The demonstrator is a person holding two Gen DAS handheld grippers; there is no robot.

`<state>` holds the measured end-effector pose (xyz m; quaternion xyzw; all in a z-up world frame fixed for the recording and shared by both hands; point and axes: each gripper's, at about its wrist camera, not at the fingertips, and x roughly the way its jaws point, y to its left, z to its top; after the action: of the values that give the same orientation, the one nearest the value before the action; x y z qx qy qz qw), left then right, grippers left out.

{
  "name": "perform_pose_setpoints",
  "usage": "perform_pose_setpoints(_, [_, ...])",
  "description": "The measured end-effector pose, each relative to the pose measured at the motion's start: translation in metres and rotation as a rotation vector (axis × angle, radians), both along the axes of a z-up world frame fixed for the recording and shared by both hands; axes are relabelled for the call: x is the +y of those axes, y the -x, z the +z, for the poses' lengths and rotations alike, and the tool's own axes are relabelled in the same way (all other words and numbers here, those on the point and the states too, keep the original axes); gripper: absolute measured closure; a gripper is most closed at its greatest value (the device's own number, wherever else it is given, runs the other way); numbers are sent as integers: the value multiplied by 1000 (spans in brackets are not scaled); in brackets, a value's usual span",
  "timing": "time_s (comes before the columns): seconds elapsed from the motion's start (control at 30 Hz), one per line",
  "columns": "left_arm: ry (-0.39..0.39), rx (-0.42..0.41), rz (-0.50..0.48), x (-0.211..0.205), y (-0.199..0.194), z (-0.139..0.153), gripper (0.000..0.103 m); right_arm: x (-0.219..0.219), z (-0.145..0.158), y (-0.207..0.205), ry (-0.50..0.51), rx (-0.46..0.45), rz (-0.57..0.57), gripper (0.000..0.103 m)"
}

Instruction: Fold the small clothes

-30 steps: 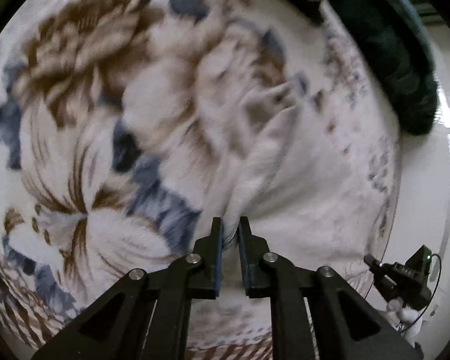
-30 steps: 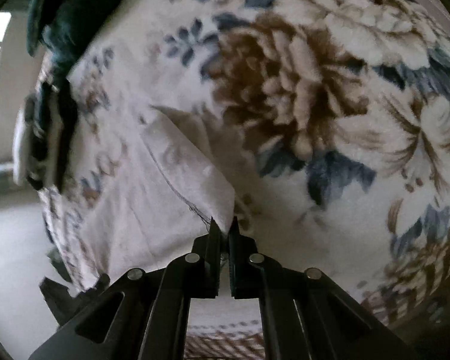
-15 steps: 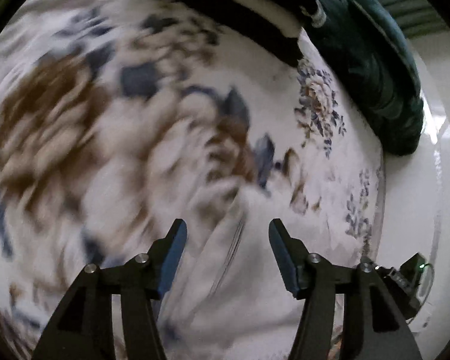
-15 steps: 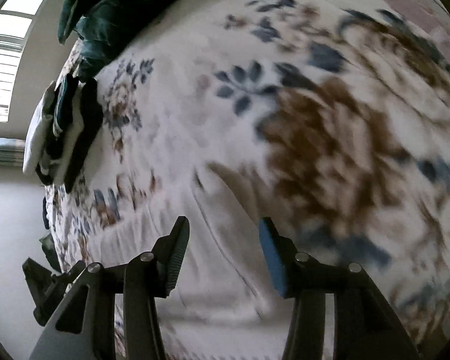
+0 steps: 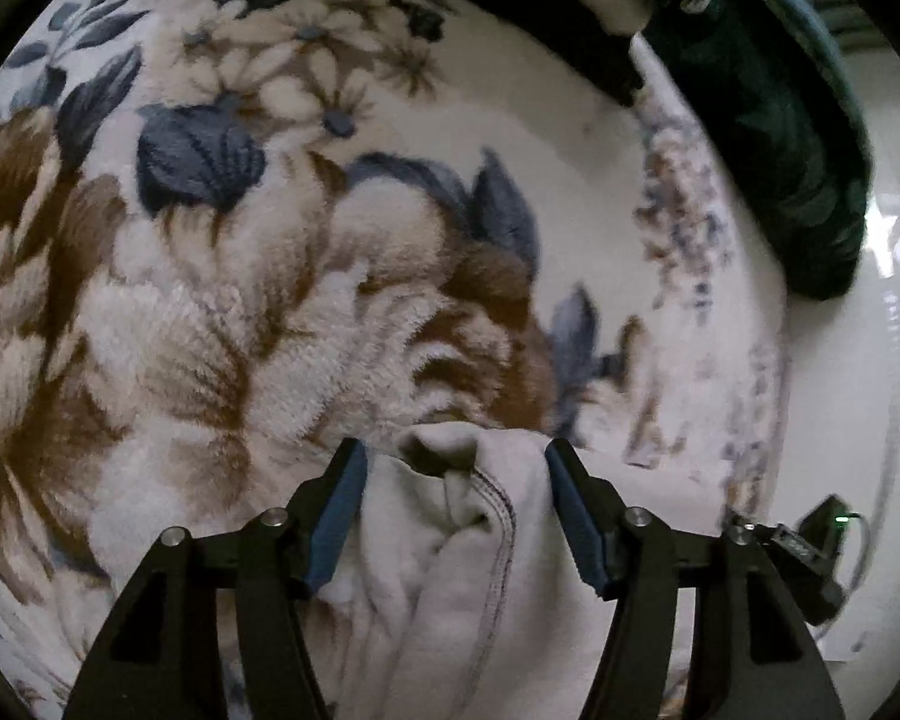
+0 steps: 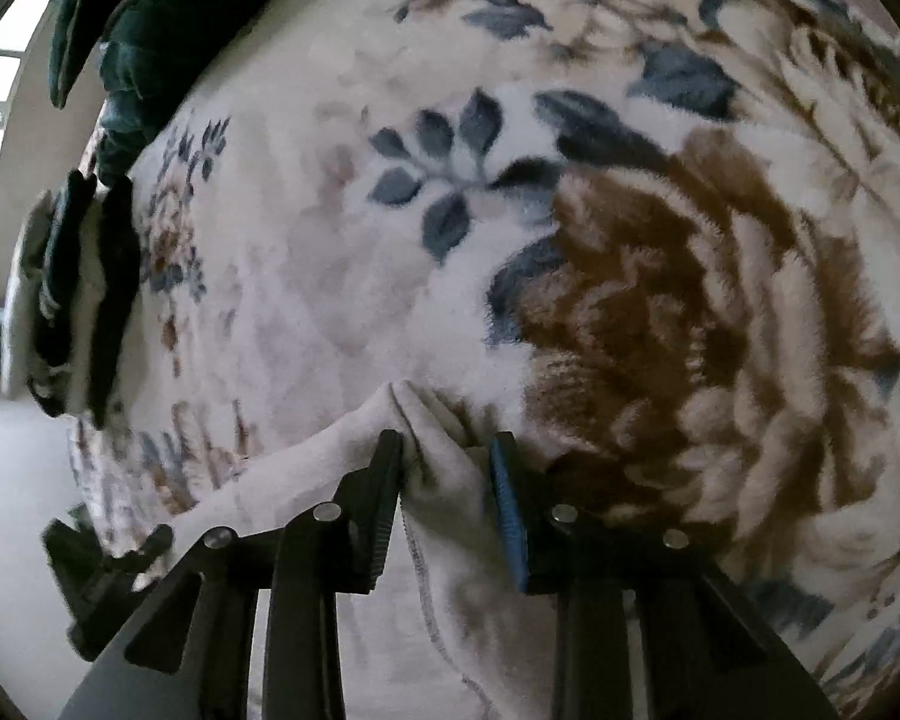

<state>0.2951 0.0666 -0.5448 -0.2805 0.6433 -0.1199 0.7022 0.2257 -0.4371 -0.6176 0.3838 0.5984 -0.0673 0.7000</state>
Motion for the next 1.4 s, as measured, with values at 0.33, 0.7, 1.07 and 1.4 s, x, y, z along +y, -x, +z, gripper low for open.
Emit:
perform_pose_setpoints(0.33, [236,0,66,19,26,-20,34,-27,-33,35,-381,-50,-7,35])
perform_pose_setpoints(0.7, [349,36,-47,1,41,-23,32,4,-64,36,-662,-64,143,35])
perform_pose_setpoints(1.07, [357,-46,22,-7,53,-4,77,33,-55,31,-657,-87,165,79])
perform_pose_setpoints(1.4, [412,-108,65,4,41,51,80,46,11,16,-586,-137,208,89])
